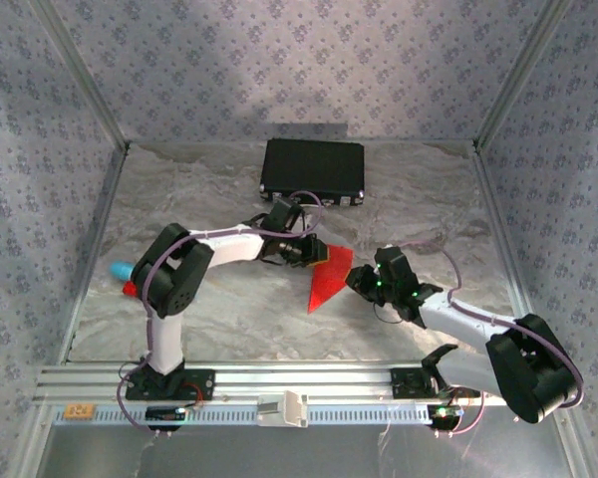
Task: Fold a paper plane with a square sheet of paper (pick it up from the middle)
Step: Fold the wing for the fifth time at the center of the table.
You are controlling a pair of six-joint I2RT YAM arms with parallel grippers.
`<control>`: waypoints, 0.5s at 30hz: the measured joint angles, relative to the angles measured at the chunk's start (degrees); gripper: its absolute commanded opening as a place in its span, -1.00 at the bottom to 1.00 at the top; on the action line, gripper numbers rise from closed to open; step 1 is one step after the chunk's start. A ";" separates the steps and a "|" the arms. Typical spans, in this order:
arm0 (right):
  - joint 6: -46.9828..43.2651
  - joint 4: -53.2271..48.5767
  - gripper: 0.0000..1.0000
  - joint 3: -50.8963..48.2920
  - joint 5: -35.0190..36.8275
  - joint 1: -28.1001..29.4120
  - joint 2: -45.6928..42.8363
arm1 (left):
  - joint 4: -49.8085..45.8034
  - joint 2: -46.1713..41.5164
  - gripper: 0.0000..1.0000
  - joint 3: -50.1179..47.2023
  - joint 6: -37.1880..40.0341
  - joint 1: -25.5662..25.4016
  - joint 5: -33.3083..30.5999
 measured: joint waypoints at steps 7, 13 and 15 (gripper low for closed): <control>-0.52 -0.92 -0.43 0.07 -1.33 -0.61 2.19 | 0.04 2.12 -0.72 0.02 0.33 0.04 -0.02; -0.83 -1.09 -0.38 0.07 -3.61 -1.25 5.16 | 2.58 2.84 -0.73 -3.85 0.07 0.72 0.68; -0.83 -0.59 -0.32 0.09 -4.52 -1.42 5.75 | 4.35 2.84 -0.73 -4.81 -0.13 1.11 1.62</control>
